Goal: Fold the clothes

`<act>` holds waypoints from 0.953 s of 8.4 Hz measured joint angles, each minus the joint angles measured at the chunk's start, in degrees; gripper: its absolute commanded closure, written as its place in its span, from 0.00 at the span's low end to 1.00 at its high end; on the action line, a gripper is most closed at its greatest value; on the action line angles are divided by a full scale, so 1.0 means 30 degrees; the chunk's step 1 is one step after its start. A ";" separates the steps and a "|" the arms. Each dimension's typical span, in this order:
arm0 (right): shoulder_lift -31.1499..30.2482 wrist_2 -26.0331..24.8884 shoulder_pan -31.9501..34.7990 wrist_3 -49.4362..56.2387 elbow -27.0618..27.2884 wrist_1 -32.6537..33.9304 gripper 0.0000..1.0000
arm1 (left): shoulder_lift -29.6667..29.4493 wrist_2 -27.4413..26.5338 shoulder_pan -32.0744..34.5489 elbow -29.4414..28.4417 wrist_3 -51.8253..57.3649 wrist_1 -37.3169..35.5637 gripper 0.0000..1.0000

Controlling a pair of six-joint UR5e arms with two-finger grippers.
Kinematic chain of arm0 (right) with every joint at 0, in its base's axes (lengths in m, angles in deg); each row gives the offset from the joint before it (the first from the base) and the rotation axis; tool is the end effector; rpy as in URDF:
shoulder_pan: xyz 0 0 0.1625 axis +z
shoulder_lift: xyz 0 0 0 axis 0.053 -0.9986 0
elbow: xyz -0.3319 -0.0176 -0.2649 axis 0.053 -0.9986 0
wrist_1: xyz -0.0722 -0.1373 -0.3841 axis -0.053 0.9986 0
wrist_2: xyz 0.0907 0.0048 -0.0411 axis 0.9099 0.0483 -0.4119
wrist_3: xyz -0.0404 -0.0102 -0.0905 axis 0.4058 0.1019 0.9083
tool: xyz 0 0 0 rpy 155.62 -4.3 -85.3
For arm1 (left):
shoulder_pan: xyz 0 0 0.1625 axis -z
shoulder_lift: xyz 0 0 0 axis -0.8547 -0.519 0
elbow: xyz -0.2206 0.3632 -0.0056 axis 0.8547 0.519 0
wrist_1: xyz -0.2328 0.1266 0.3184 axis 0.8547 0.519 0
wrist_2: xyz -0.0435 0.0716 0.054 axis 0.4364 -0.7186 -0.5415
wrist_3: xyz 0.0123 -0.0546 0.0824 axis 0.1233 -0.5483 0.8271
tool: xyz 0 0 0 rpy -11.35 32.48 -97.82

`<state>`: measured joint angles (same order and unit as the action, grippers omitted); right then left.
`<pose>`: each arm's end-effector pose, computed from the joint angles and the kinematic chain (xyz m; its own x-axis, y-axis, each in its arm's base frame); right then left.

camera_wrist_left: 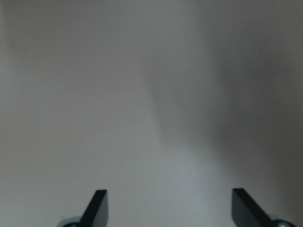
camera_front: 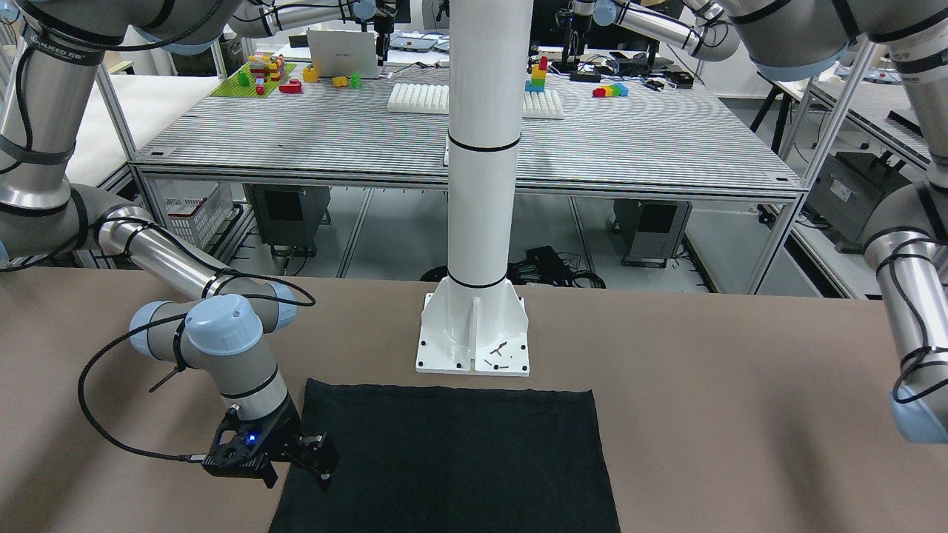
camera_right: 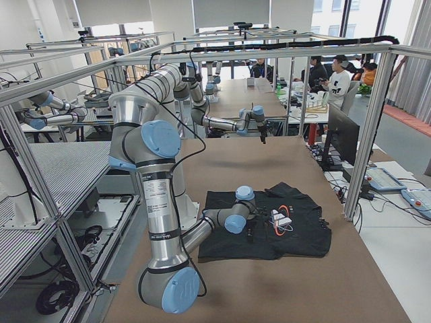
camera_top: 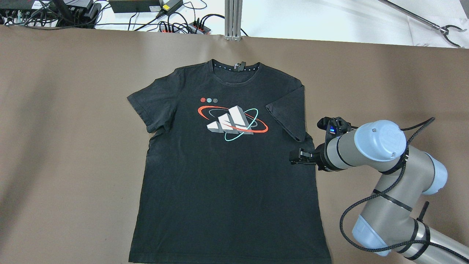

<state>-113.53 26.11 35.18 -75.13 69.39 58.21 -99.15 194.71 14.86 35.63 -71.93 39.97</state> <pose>-0.3868 -0.4278 0.3280 0.5410 0.1273 0.8313 -0.2150 0.9766 -0.0096 0.0762 -0.5817 0.5552 0.8508 0.2139 -0.4801 -0.0363 0.9352 0.3523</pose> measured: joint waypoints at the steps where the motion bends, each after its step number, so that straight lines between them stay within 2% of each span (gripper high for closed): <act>1: -0.0018 -0.0029 -0.0028 -0.0003 0.0131 0.0138 0.06 | -0.1040 0.0453 -0.1270 -0.0120 -0.1747 -0.0012 0.22; 3: 0.0051 -0.0117 -0.0053 -0.0005 0.0191 0.0211 0.06 | -0.3249 0.1302 -0.3469 -0.1063 -0.4713 0.0031 0.37; 4: 0.0083 -0.0171 -0.0068 -0.0005 0.0176 0.0219 0.06 | -0.4368 0.1663 -0.4125 -0.2189 -0.5459 0.0313 0.43; 7: 0.0112 -0.0510 -0.0081 -0.0005 0.0164 0.0225 0.06 | -0.7718 0.3401 -0.4846 -0.8280 -0.6681 0.4627 0.48; 8: 0.0129 -0.0583 -0.0081 -0.0005 0.0185 0.0227 0.06 | -0.8543 0.3788 -0.4882 -0.9436 -0.7100 0.5339 0.50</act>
<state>-113.14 24.36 34.94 -75.15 69.94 58.89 -124.78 206.08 0.21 7.32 -93.23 55.99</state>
